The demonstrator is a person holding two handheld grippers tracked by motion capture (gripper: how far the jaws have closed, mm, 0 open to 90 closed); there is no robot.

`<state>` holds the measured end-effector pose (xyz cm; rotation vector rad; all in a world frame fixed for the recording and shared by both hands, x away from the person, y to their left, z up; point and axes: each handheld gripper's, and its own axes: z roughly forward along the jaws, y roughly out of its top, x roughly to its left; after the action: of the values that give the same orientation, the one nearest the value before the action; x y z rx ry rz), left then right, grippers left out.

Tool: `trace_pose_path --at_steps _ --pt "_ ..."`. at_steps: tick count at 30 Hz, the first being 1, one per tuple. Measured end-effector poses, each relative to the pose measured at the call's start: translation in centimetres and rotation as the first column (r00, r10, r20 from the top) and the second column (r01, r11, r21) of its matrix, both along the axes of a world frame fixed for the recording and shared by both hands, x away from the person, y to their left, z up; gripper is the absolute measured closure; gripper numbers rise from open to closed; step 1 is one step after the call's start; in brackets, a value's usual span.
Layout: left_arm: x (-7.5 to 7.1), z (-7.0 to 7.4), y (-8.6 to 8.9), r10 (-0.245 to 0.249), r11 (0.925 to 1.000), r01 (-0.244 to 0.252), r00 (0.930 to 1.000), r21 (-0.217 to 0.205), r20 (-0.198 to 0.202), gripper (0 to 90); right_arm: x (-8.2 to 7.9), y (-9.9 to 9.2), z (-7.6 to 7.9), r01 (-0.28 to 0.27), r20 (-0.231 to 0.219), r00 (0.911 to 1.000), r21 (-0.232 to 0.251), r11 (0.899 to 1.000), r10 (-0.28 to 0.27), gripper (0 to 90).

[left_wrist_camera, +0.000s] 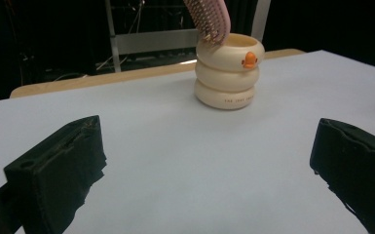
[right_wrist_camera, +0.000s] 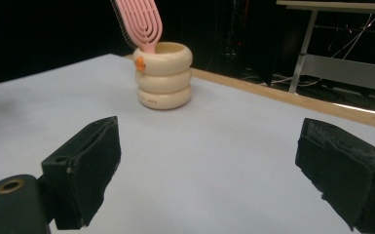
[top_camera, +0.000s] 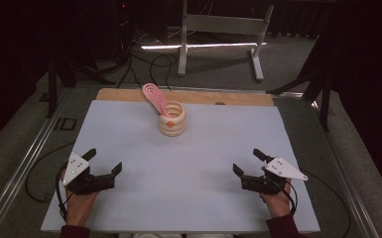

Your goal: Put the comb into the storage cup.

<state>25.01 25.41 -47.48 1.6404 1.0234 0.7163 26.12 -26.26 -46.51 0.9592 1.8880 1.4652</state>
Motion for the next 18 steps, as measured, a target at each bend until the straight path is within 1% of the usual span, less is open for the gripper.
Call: trace_pose_path --at_steps 2,4,5,8,11,14,18 --pt "-0.2 -0.1 0.3 -0.002 1.0000 0.002 0.9999 -0.006 0.010 0.2 0.0 0.1 -0.2 0.006 -0.002 1.0000 -0.018 1.000 -0.006 9.4" --pt "-0.5 -0.3 0.6 -0.008 0.9999 0.008 0.9998 -0.011 0.018 0.2 0.1 0.1 -0.4 0.009 0.000 1.0000 -0.022 1.000 -0.009 9.4" --pt "-0.6 -0.4 0.7 -0.012 0.9999 0.012 0.9997 -0.009 0.020 0.2 0.1 0.0 -0.5 0.011 -0.005 0.9999 -0.016 1.000 -0.011 9.4" --pt "-1.0 -0.5 0.8 -0.015 0.9999 0.015 0.9997 -0.006 0.021 0.2 0.2 -0.1 -0.6 0.011 -0.009 0.9999 -0.018 1.000 -0.012 9.4" --pt "-1.5 -0.6 0.9 -0.020 0.9998 0.019 0.9995 0.010 0.025 0.2 0.1 -0.1 -0.9 0.011 -0.017 0.9998 -0.014 1.000 -0.012 9.4" --pt "-1.9 -0.7 0.9 -0.018 0.9998 0.018 0.9994 0.006 0.030 0.2 0.1 -0.4 -1.1 0.023 -0.019 0.9995 -0.008 1.000 -0.023 9.4" --pt "-2.1 -0.8 0.8 -0.021 0.9998 0.021 0.9994 -0.004 0.029 0.2 -0.1 -0.9 -1.8 0.033 -0.028 0.9991 -0.003 0.999 -0.033 9.4"
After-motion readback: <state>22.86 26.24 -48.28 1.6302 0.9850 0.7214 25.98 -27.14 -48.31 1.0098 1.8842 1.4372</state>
